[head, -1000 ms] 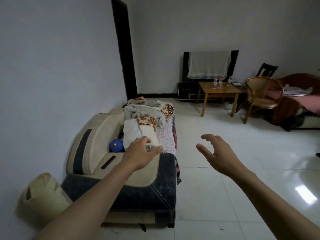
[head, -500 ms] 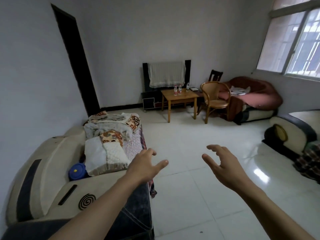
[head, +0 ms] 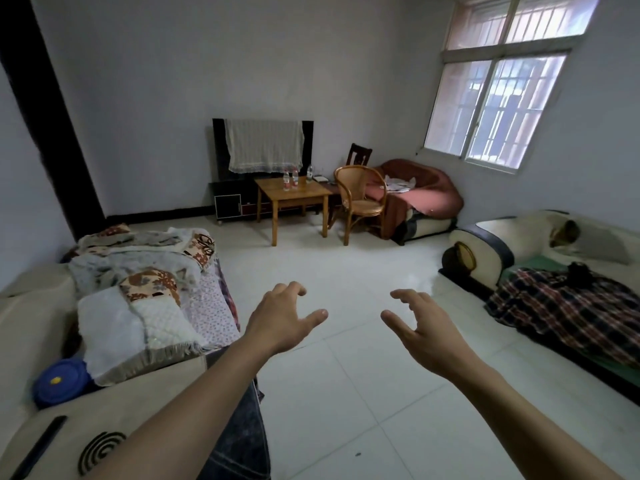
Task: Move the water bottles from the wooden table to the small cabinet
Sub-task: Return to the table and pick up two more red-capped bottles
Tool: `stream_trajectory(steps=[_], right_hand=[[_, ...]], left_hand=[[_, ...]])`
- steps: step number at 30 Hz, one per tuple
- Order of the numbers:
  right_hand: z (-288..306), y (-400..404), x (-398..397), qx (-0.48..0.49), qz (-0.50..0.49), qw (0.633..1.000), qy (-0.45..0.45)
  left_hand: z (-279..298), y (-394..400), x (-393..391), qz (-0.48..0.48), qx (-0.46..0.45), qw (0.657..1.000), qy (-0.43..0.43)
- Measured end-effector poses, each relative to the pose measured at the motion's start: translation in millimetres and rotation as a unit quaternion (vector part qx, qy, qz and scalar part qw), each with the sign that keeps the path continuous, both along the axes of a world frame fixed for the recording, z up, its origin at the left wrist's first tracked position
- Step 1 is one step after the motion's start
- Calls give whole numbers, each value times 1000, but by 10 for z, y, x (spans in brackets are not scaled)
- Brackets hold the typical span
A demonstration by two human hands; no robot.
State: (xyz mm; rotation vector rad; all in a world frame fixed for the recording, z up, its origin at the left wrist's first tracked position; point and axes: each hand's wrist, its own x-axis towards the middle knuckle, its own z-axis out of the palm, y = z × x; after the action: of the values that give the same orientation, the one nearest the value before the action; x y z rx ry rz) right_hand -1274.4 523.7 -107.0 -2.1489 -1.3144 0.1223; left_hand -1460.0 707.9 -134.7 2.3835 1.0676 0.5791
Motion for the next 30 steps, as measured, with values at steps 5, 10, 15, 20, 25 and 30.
stream_trajectory(steps=[5,10,15,20,25,30], right_hand=[[37,118,275,-4,-22,1000,-16],[-65,343,721,-4,-39,999,-15],[-181,757,1427,-9,-38,999,-15],[-140,1236,2105,-21,-30,999,-11],[-116,1716,2635,-12,-20,1000,-14],[-159,2264,3066,-23,-16,999,-21]], left_hand=[[-47,167,259,-15,-5,1000,15],[-163,437,686,-25,-10,999,42],[-209,850,1259,-18,4,997,72],[-109,1314,1765,7,17,994,110],[12,1806,2216,30,23,995,96],[-27,2313,2671,36,21,997,70]])
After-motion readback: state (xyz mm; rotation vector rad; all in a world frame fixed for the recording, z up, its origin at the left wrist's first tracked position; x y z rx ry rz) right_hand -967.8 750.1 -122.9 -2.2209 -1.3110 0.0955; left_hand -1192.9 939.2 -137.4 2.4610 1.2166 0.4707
